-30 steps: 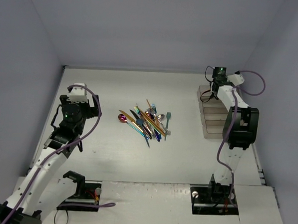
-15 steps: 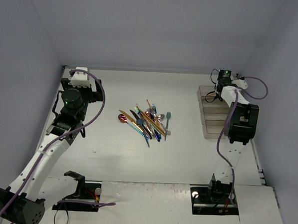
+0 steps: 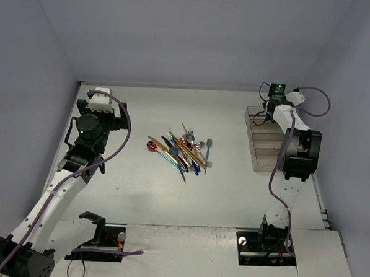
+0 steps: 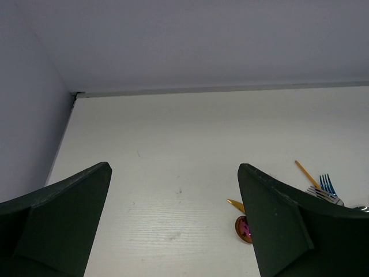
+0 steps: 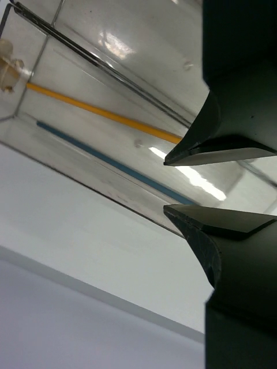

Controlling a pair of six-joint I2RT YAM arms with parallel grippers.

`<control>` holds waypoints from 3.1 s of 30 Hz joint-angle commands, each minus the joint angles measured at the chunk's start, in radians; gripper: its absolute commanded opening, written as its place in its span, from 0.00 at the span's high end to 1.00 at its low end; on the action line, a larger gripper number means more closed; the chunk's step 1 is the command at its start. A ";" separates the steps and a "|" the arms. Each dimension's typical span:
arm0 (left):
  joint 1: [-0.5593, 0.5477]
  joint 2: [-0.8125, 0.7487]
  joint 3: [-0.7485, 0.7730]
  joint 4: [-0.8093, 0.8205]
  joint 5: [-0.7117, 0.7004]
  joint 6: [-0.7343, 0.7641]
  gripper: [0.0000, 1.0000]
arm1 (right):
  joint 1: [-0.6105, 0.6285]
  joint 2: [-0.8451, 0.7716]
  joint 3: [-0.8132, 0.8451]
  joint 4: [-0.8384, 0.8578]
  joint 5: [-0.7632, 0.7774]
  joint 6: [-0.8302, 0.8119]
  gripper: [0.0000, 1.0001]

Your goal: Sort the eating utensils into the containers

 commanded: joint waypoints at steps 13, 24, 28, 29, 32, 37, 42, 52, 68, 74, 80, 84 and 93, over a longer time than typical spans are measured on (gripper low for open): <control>-0.018 -0.061 0.004 0.086 -0.017 0.021 0.10 | 0.528 -0.452 -0.378 0.032 -0.225 -0.826 0.67; -0.040 -0.061 -0.002 0.088 -0.034 0.036 0.10 | 0.671 -0.345 -0.410 0.037 -0.287 -0.850 0.85; -0.045 -0.063 -0.004 0.088 -0.034 0.034 0.10 | 0.694 -0.308 -0.393 0.040 -0.285 -0.809 0.85; -0.048 -0.063 -0.002 0.088 -0.034 0.036 0.10 | 0.696 -0.294 -0.392 0.039 -0.283 -0.795 0.85; -0.052 -0.061 -0.004 0.088 -0.033 0.036 0.10 | 0.696 -0.264 -0.393 0.040 -0.282 -0.758 0.85; -0.057 -0.060 -0.004 0.088 -0.032 0.036 0.10 | 0.703 -0.235 -0.390 0.043 -0.308 -0.722 0.85; -0.061 -0.060 -0.005 0.088 -0.032 0.038 0.10 | 0.708 -0.216 -0.387 0.045 -0.304 -0.706 0.84; -0.061 -0.063 -0.007 0.088 -0.031 0.039 0.10 | 0.710 -0.150 -0.381 0.046 -0.292 -0.703 0.82; -0.067 -0.060 -0.007 0.088 -0.026 0.039 0.10 | 0.732 -0.243 -0.371 0.046 -0.266 -0.707 1.00; -0.067 -0.058 -0.007 0.088 -0.025 0.038 0.10 | 0.734 -0.313 -0.377 0.039 -0.284 -0.696 1.00; -0.067 -0.056 -0.007 0.088 -0.024 0.037 0.10 | 0.735 -0.353 -0.416 0.023 -0.313 -0.672 1.00; -0.067 -0.052 -0.007 0.088 -0.024 0.037 0.10 | 0.738 -0.367 -0.427 0.017 -0.416 -0.660 1.00; -0.069 -0.044 -0.007 0.088 -0.024 0.034 0.10 | 0.760 -0.309 -0.373 0.022 -0.616 -0.635 1.00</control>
